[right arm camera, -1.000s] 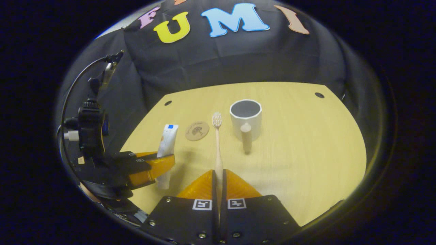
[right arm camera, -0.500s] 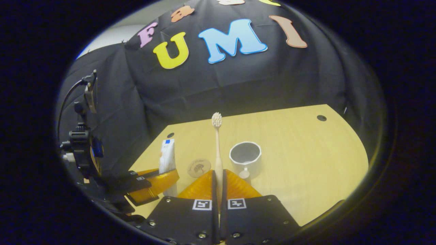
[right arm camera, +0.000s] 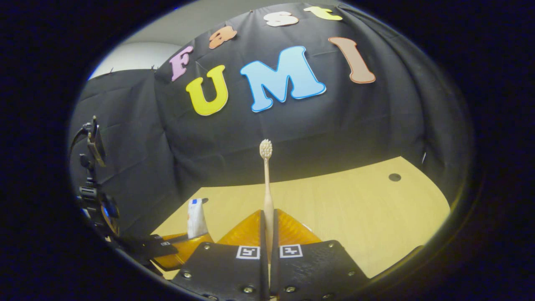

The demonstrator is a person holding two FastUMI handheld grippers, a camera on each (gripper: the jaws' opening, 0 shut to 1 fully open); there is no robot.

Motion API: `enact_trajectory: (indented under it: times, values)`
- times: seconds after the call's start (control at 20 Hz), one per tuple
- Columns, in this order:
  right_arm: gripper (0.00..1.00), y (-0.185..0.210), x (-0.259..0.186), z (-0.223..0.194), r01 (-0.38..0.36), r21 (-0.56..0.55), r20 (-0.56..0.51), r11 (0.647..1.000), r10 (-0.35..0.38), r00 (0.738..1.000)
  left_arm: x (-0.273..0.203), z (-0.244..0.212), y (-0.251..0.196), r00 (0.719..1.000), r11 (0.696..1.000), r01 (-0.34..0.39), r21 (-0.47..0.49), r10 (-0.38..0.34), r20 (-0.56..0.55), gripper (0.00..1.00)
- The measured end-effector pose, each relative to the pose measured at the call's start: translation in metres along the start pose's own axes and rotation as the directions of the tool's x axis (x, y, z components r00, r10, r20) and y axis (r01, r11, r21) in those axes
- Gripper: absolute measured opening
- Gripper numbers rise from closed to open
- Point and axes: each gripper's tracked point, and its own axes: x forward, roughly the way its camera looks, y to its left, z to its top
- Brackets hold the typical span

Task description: Put the toothbrush and toothpaste on the desktop into the cup, then pick up the cup and place it on the coaster on the desktop.

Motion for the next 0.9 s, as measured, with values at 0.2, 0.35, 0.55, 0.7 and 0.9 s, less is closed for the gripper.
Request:
enact_trajectory:
  times: [0.2,0.35,0.55,0.7,0.9]
  values:
    - [0.03,-0.01,0.024,0.003,0.005,-0.019,0.02,1.0,-0.005,1.0,0.001,0.007,-0.003,1.0,1.0,-0.001,-0.022,0.001,0.022,0.24]
    - [0.03,-0.019,0.043,0.0,0.021,-0.047,0.021,0.999,-0.02,1.0,-0.003,0.016,-0.002,0.999,1.0,-0.015,-0.016,0.016,0.038,0.24]
    - [0.04,-0.027,0.063,-0.027,0.025,-0.08,-0.048,0.996,-0.028,0.998,-0.006,0.017,0.0,0.999,0.999,-0.029,-0.024,0.029,0.036,0.24]
    - [0.05,-0.028,0.069,-0.037,0.013,-0.116,-0.08,0.993,-0.022,0.997,-0.006,0.014,0.0,0.999,0.999,-0.034,-0.027,0.035,0.027,0.24]
    - [0.07,-0.035,0.063,-0.052,0.008,-0.173,-0.129,0.985,-0.031,0.991,-0.002,0.015,-0.003,0.999,0.999,-0.031,-0.018,0.032,0.027,0.24]
